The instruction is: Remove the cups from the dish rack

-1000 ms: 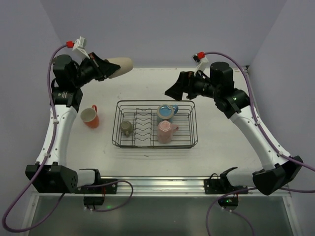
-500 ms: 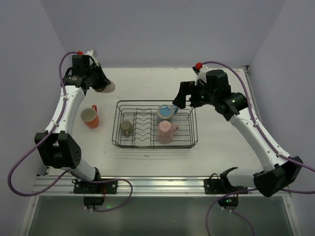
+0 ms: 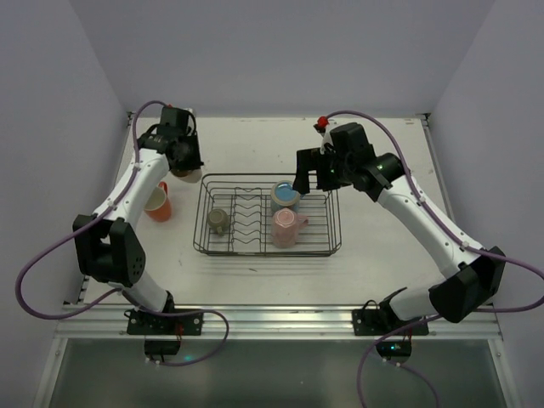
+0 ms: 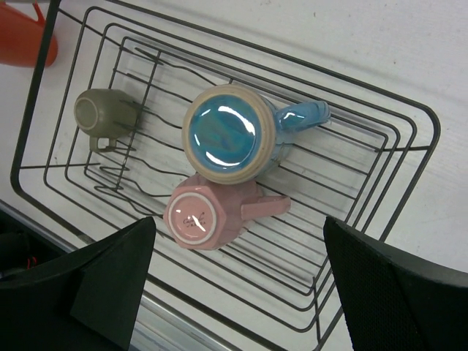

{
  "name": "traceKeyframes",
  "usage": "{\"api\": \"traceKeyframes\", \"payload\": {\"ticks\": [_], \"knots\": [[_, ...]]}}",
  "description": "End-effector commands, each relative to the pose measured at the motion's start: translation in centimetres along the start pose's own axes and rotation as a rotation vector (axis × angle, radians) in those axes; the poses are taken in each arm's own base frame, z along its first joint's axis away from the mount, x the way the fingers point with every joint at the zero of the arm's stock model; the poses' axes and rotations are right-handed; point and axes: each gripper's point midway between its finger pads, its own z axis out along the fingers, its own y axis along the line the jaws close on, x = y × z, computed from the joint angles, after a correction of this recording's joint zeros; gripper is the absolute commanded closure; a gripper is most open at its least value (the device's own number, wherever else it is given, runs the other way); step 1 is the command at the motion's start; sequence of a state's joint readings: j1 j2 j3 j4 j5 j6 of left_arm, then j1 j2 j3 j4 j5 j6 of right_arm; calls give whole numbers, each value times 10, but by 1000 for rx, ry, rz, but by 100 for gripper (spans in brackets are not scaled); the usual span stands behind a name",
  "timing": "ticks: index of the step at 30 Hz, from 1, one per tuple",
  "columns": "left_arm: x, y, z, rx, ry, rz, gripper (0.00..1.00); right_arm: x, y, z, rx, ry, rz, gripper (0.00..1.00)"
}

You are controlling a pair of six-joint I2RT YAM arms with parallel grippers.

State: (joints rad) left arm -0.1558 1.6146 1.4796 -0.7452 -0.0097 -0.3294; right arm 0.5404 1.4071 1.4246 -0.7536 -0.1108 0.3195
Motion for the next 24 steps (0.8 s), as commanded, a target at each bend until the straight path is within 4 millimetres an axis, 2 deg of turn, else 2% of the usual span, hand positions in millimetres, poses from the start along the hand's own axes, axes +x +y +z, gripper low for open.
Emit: {"api": "traceKeyframes", "payload": {"ticks": [1, 5, 13, 24], "knots": [[19, 21, 8, -133, 42, 34, 100, -14, -3, -7, 52, -43, -23, 1], [33, 29, 13, -183, 67, 24, 100, -10, -4, -5, 67, -29, -26, 1], [57, 30, 25, -204, 126, 22, 100, 3, -11, 0, 119, 26, -39, 1], [72, 27, 29, -213, 158, 43, 100, 30, -11, 17, 155, 119, -97, 1]]}}
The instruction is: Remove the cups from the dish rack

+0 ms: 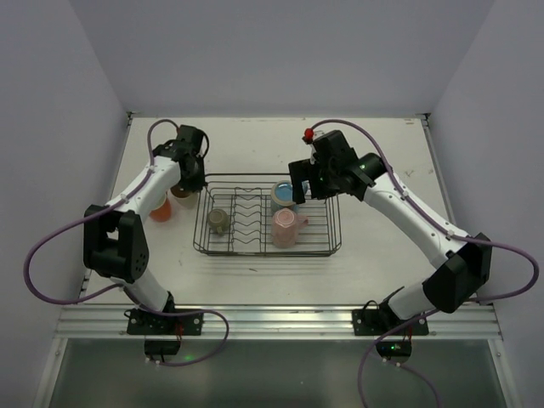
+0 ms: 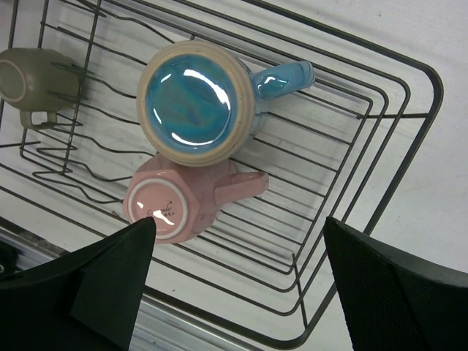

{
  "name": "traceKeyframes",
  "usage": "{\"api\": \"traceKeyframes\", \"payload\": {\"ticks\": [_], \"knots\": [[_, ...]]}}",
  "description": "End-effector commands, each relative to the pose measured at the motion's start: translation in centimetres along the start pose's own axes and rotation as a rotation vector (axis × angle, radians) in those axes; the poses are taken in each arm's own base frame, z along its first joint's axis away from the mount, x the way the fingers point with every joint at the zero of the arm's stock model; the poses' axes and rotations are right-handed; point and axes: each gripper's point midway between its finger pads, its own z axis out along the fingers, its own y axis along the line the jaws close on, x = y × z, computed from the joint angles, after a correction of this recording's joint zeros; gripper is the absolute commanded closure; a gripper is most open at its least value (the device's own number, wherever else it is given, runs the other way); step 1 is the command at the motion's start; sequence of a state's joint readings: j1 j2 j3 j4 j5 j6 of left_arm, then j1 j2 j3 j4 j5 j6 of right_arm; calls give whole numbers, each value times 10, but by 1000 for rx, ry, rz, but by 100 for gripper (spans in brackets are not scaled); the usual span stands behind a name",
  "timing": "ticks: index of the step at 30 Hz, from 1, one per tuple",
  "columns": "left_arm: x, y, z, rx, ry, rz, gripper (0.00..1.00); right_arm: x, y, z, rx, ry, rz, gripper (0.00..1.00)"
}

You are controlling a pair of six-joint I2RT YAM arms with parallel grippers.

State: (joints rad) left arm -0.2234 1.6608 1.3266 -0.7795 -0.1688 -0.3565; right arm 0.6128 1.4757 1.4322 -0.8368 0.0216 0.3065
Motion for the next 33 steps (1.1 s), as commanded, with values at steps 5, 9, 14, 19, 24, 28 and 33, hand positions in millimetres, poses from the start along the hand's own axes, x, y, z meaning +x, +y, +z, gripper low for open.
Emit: {"api": "traceKeyframes", "payload": {"ticks": [5, 9, 14, 19, 24, 28, 33], "knots": [[8, 8, 5, -49, 10, -4, 100, 13, 0, 7, 20, 27, -38, 3], [12, 7, 8, -46, 15, -2, 100, 21, 6, 12, -5, 44, -67, 7], [18, 8, 12, -53, 25, -1, 99, 26, 19, 16, -9, 61, -129, 7], [22, 8, 17, -49, 33, -3, 93, 31, 28, 23, -2, 89, -151, 7], [25, 7, 19, -46, 37, -4, 88, 35, 29, 26, 17, 95, -156, 7], [24, 6, 17, -38, 29, -4, 80, 33, 31, 26, 20, 87, -158, 7], [23, 6, 15, -33, 24, -1, 71, 29, 32, 26, 24, 74, -154, 7]]}}
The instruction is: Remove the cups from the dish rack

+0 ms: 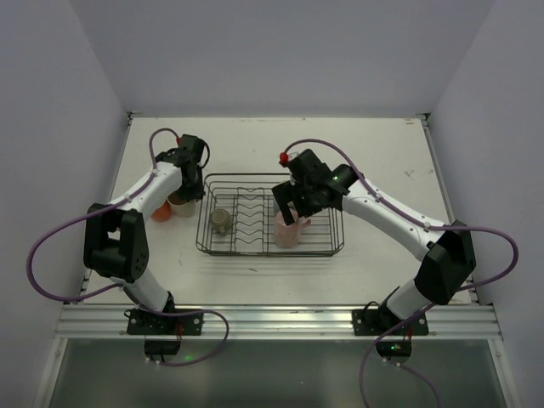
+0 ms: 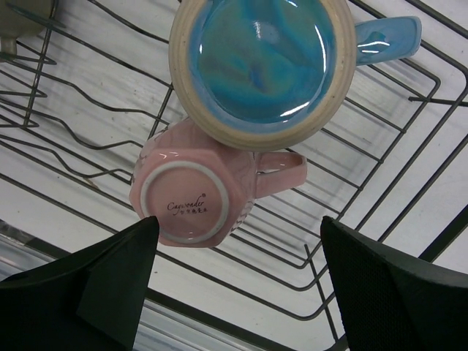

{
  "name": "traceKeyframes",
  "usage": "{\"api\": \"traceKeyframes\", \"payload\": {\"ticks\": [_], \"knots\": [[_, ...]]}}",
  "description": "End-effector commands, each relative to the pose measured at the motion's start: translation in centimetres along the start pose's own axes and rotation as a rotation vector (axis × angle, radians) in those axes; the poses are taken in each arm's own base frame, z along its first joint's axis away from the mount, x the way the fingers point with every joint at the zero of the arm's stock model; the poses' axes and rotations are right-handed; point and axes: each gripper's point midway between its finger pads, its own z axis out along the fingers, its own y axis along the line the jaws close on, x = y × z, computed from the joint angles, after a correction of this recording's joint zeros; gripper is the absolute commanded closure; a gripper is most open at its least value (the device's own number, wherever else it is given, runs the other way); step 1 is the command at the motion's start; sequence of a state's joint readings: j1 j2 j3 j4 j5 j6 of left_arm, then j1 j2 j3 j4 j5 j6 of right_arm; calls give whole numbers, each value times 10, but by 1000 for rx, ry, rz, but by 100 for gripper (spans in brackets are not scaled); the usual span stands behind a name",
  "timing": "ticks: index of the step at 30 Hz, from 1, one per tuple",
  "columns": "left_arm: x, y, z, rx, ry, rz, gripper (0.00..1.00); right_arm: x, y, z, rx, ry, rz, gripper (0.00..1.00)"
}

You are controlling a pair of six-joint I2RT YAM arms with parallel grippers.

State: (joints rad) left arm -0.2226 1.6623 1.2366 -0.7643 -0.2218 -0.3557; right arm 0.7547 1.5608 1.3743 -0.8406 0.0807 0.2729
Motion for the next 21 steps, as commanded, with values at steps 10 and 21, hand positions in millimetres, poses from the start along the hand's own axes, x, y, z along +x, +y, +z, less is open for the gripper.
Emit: {"api": "traceKeyframes", "payload": {"ticks": [10, 21], "knots": [[-25, -5, -32, 43, -105, -37, 57, -43, -13, -6, 127, -92, 14, 6], [-38, 1, -61, 41, -167, -49, 53, -64, -10, 12, 136, -75, 43, 4]]}}
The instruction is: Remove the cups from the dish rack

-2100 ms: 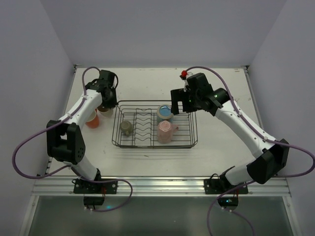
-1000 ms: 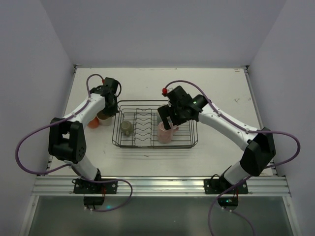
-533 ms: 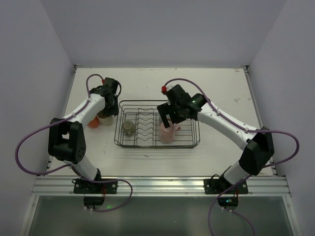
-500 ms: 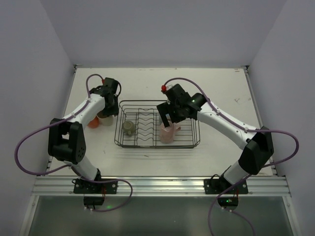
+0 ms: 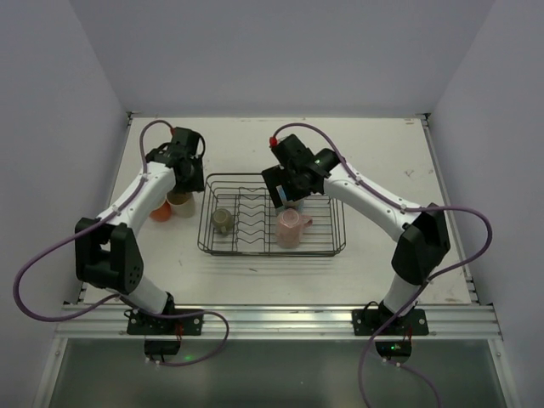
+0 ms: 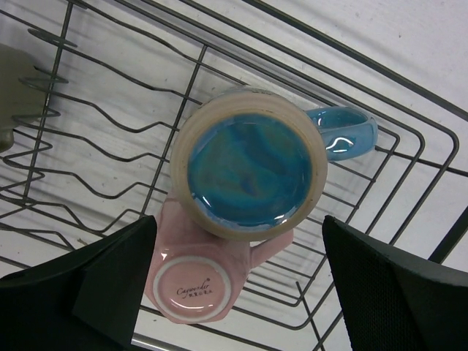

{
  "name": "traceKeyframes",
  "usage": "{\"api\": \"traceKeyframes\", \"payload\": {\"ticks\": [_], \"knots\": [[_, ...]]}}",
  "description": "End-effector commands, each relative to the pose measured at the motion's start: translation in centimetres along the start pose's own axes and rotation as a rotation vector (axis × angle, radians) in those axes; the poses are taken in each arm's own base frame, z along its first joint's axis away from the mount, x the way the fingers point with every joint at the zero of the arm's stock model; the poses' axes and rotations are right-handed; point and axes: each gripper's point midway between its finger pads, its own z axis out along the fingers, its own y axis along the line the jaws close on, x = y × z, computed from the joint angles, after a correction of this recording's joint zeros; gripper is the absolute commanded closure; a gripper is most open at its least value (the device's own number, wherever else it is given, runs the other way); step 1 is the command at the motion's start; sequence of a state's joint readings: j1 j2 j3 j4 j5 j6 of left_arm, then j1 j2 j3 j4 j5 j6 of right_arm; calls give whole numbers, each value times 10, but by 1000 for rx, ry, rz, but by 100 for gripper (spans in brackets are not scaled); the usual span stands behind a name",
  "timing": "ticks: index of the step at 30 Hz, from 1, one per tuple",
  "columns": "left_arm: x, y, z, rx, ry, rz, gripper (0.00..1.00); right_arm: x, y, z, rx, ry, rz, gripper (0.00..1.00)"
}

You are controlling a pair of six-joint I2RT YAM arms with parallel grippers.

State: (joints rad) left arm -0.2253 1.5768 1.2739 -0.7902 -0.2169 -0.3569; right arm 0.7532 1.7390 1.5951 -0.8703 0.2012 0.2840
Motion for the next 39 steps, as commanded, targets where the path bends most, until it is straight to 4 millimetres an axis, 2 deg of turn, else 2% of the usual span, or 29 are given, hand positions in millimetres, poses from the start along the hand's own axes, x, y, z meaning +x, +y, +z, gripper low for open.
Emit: {"api": "traceKeyframes", "payload": {"ticks": [1, 7, 16, 21, 28, 37, 39], "knots": [[-24, 0, -33, 16, -91, -32, 53, -13, -3, -1, 23, -19, 28, 3], [-42, -2, -66, 67, -182, -45, 44, -14, -3, 6, 20, -7, 26, 1], [-55, -8, -104, 148, -250, -55, 43, -20, -2, 16, 7, -2, 30, 1], [-61, -9, -122, 179, -284, -55, 42, -19, 1, 28, 4, 18, 31, 1], [-60, -8, -122, 181, -285, -50, 41, -15, 0, 38, 24, 37, 37, 1], [-57, -13, -116, 197, -277, -44, 40, -18, 2, 30, 19, 28, 93, 1], [-57, -13, -116, 200, -276, -44, 40, -17, 2, 35, 30, 41, 112, 1]]}}
